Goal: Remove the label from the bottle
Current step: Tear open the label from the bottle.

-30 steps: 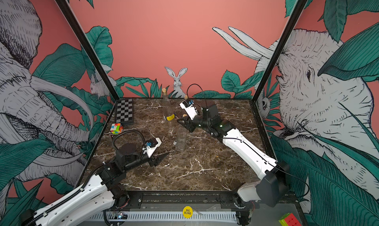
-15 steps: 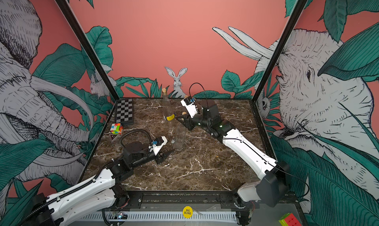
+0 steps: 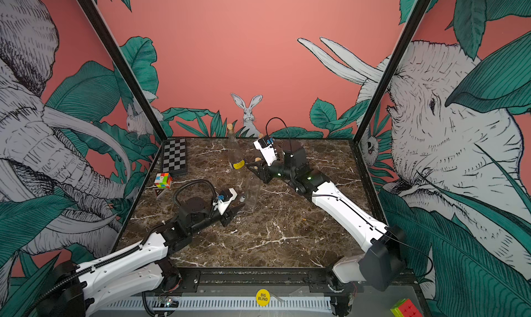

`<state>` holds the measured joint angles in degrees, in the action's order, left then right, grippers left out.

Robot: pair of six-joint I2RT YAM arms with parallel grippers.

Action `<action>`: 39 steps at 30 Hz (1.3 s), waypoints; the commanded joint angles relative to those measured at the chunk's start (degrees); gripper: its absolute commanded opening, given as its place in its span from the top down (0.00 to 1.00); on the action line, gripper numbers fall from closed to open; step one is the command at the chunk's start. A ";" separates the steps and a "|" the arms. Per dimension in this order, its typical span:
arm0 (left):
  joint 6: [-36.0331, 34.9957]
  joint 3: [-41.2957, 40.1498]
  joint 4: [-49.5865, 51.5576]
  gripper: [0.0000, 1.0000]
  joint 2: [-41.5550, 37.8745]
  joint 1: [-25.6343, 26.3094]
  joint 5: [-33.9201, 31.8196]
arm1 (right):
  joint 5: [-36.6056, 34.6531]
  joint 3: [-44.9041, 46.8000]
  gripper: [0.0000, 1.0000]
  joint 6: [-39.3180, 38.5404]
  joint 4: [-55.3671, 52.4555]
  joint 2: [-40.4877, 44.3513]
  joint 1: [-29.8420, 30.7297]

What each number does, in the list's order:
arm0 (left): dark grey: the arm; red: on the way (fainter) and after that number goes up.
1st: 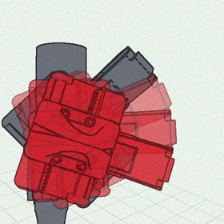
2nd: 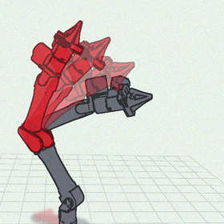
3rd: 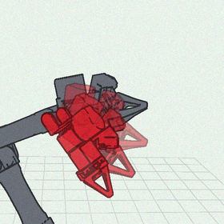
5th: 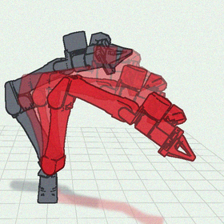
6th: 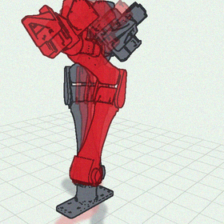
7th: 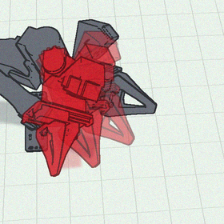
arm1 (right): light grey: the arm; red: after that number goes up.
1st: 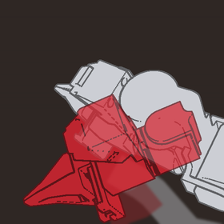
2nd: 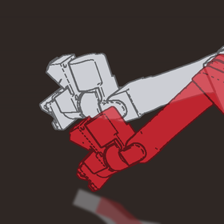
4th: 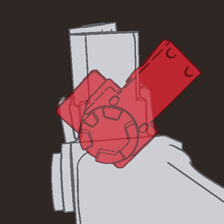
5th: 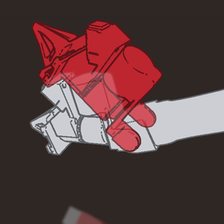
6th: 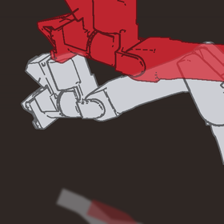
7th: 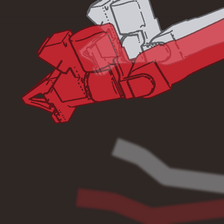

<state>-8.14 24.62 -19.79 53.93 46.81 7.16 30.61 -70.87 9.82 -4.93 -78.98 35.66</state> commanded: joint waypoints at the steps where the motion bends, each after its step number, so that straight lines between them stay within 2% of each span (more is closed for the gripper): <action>1: 0.14 -0.46 -2.18 0.64 0.12 0.20 -0.47 | 1.30 -0.32 1.00 0.90 6.38 2.62 -0.24; 9: 0.58 -0.37 -1.85 0.72 0.21 0.21 -0.71 | 1.03 0.04 1.00 0.99 6.51 2.92 -0.24; 15: 0.67 -0.22 -1.66 0.85 0.39 0.15 -0.70 | 0.95 0.21 1.00 1.07 6.64 2.97 -0.24; 28: 1.05 -0.28 -1.48 1.00 0.15 0.15 -1.07 | 0.62 0.57 1.00 1.07 6.86 2.96 -0.24; 39: 1.45 -1.81 0.05 1.00 -3.35 0.15 -2.60 | 0.18 0.75 1.00 1.07 7.02 3.17 -0.26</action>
<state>-7.05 23.92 -19.81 52.47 46.83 5.34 30.41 -70.32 10.13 -3.64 -78.26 35.62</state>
